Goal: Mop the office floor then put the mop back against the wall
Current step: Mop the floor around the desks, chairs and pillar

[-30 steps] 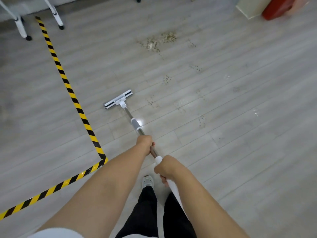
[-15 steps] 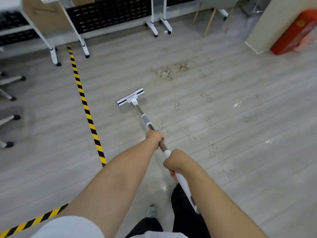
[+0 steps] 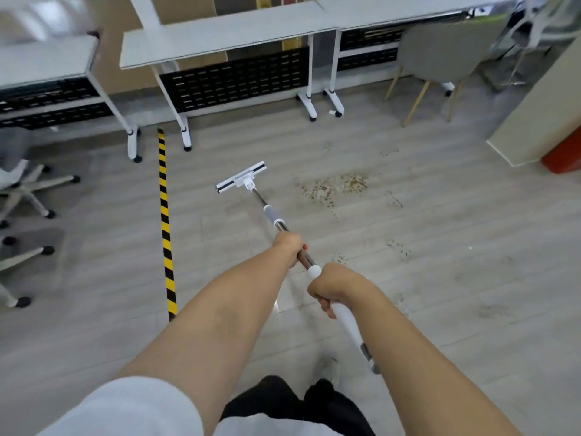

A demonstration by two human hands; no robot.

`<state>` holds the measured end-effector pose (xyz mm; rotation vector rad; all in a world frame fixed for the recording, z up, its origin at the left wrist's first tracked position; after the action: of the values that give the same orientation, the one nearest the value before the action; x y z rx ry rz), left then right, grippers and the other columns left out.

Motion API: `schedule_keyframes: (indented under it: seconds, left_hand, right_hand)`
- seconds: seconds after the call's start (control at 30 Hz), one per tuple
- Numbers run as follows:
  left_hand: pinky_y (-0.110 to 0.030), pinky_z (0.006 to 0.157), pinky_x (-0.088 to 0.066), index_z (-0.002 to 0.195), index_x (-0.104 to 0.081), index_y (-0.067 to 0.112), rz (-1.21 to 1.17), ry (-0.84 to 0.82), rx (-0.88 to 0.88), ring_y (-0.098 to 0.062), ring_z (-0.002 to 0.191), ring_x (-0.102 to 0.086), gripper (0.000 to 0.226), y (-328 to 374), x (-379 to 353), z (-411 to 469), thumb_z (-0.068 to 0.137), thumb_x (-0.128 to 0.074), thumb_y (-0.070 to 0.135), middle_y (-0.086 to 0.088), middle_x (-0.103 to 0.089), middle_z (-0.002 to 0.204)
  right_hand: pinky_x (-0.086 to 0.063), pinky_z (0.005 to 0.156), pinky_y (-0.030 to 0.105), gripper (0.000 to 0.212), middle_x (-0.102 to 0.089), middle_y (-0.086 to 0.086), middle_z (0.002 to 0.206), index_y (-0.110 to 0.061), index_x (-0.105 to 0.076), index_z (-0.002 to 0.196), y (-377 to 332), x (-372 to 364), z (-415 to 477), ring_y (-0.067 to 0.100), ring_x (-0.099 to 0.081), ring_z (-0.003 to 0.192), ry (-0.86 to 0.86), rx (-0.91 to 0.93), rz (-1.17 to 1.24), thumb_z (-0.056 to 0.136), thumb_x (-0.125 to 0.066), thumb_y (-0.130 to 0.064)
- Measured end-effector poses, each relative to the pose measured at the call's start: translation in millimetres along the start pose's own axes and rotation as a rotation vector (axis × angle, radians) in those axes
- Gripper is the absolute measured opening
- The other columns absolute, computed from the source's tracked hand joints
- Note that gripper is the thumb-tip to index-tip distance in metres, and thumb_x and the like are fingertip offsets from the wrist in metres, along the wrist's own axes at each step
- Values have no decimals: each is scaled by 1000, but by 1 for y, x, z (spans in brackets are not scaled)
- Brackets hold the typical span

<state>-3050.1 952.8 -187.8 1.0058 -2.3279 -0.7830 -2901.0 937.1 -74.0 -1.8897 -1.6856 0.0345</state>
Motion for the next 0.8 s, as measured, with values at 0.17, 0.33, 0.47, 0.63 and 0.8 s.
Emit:
schedule_keyframes:
  seconds: [0.17, 0.33, 0.47, 0.63, 0.8]
  left_hand:
    - [-28, 53, -47, 105, -49, 9, 18, 18, 9, -16, 56, -56, 13, 73, -14, 54, 98, -39, 5, -7, -60, 69]
    - [-31, 57, -50, 118, -53, 3, 42, 23, 22, -17, 58, -57, 23, 147, -15, 146, 98, -40, 5, -8, -61, 71]
    - [-29, 50, -46, 101, -52, 5, 34, 3, 49, -16, 54, -53, 13, 212, -9, 243, 99, -39, 2, -8, -57, 69]
    - [-25, 51, -46, 92, -51, 7, 108, 25, 77, -17, 50, -52, 13, 296, 6, 383, 97, -40, 2, -7, -57, 64]
    - [-29, 64, -49, 73, -55, 7, 177, 15, 87, -21, 55, -56, 19, 374, 15, 496, 89, -48, 0, -8, -61, 64]
  right_hand:
    - [-59, 72, 45, 25, -61, 15, 60, 3, -60, 94, -58, 57, 49, 31, -58, 61, -14, -2, 7, 73, -47, 0]
    - [-55, 73, 43, 31, -62, 16, 63, 7, -61, 103, -137, 102, 130, 30, -58, 66, -54, -1, -25, 76, -48, 1]
    - [-57, 70, 40, 16, -62, 17, 65, 3, -61, 90, -218, 132, 213, 29, -58, 64, -31, -18, -30, 78, -50, 1]
    - [-60, 73, 40, 12, -62, 15, 61, 2, -60, 82, -326, 163, 324, 31, -60, 65, -41, -81, 53, 85, -49, 2]
    - [-59, 90, 42, 35, -71, 15, 63, -4, -63, 51, -418, 198, 423, 33, -73, 88, -55, -145, 18, 82, -49, -7]
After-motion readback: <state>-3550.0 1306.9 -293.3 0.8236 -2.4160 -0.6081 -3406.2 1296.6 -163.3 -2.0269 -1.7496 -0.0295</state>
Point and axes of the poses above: each hand's wrist, its own z-axis towards the middle knuckle, its own x-axis out of the back of the hand, y = z × x, the point moved 1 cm from there along z, towards the middle knuckle
